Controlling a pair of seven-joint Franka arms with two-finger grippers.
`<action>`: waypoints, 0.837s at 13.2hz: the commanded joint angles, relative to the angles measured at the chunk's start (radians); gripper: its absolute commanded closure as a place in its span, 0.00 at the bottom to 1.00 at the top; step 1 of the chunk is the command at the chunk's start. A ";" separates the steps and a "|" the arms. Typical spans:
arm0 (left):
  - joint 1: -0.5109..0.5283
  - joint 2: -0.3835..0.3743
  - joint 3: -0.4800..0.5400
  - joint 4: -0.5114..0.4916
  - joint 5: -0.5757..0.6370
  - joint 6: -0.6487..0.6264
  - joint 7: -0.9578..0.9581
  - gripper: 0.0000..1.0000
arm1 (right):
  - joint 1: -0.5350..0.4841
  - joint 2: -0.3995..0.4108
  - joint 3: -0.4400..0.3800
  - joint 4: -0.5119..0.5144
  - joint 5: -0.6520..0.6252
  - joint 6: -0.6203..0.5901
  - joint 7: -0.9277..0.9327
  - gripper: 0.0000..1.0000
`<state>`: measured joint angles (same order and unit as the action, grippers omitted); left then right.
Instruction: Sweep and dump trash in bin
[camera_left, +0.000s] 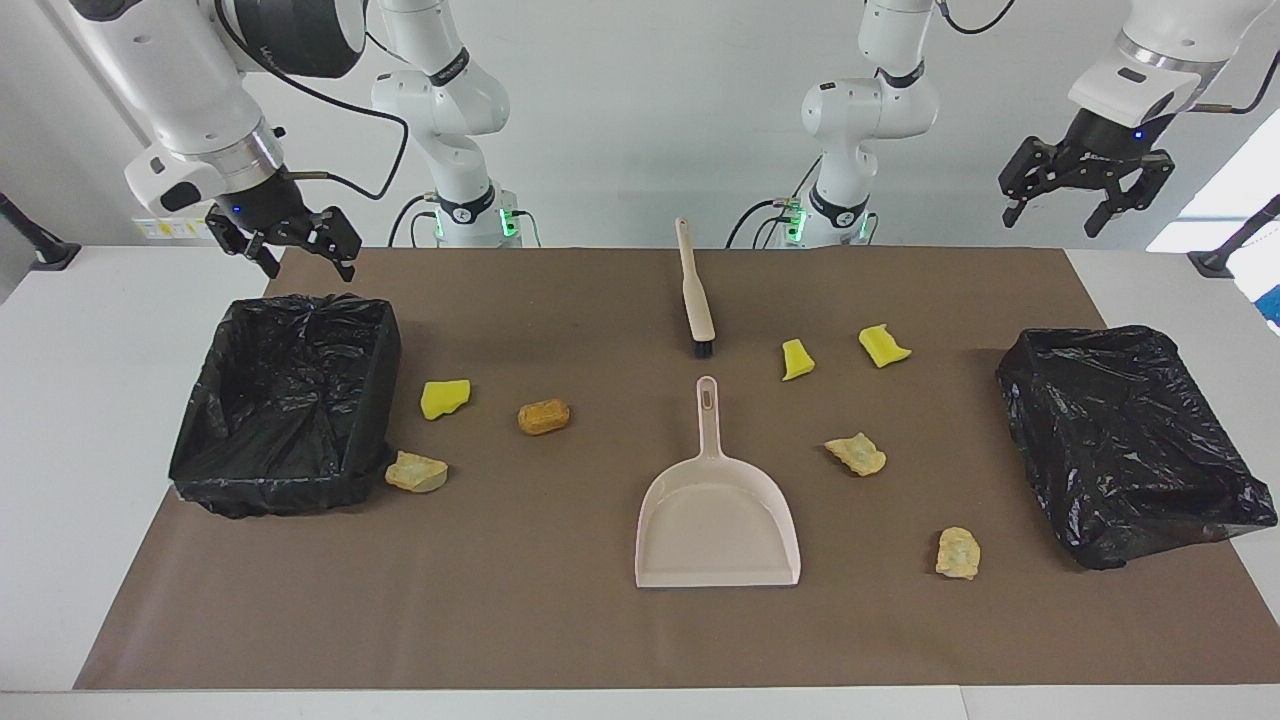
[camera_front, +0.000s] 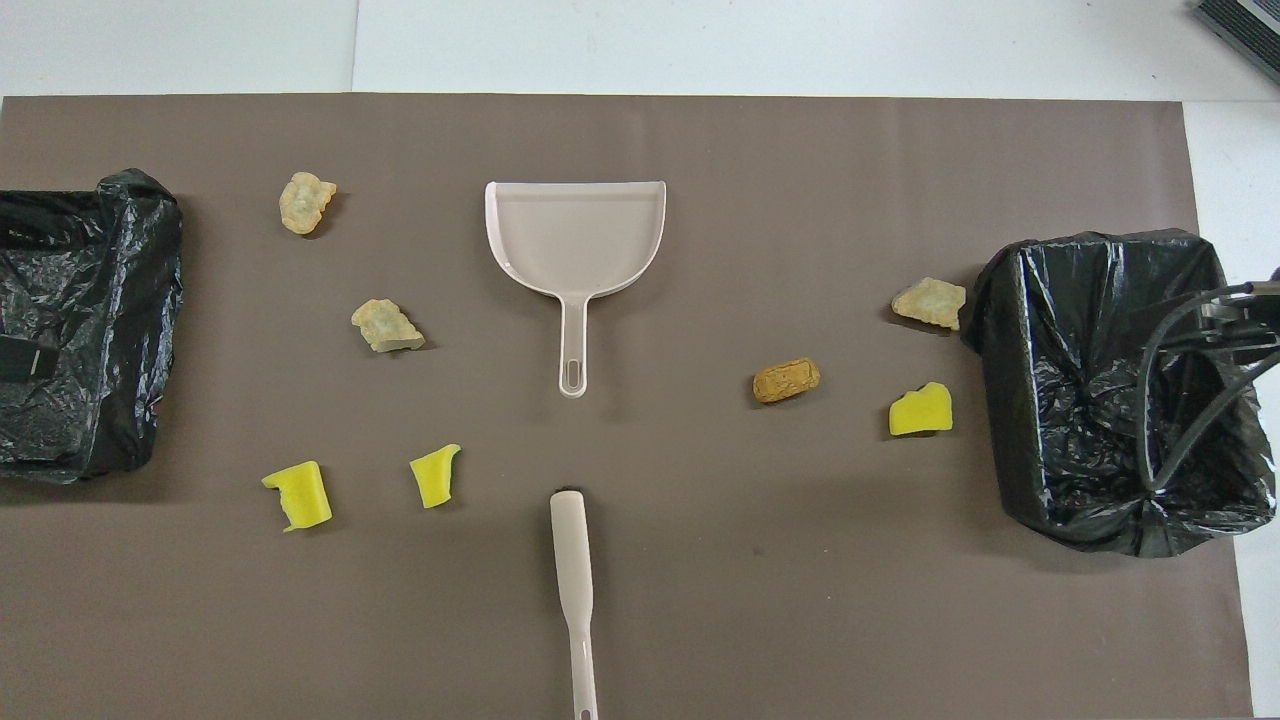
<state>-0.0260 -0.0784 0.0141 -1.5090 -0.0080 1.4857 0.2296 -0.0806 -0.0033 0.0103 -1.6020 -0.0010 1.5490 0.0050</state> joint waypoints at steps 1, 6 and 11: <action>0.008 0.052 0.001 0.079 -0.018 -0.048 -0.015 0.00 | -0.004 -0.021 0.005 -0.018 0.024 0.006 0.018 0.00; 0.003 0.074 -0.002 0.113 -0.007 -0.071 -0.016 0.00 | 0.002 -0.024 0.005 -0.030 0.024 0.016 0.012 0.00; 0.008 0.060 -0.002 0.102 -0.003 -0.062 -0.013 0.00 | 0.002 -0.029 0.005 -0.042 0.023 0.023 0.010 0.00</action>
<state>-0.0247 -0.0220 0.0142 -1.4273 -0.0108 1.4445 0.2240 -0.0724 -0.0045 0.0126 -1.6062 -0.0005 1.5495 0.0050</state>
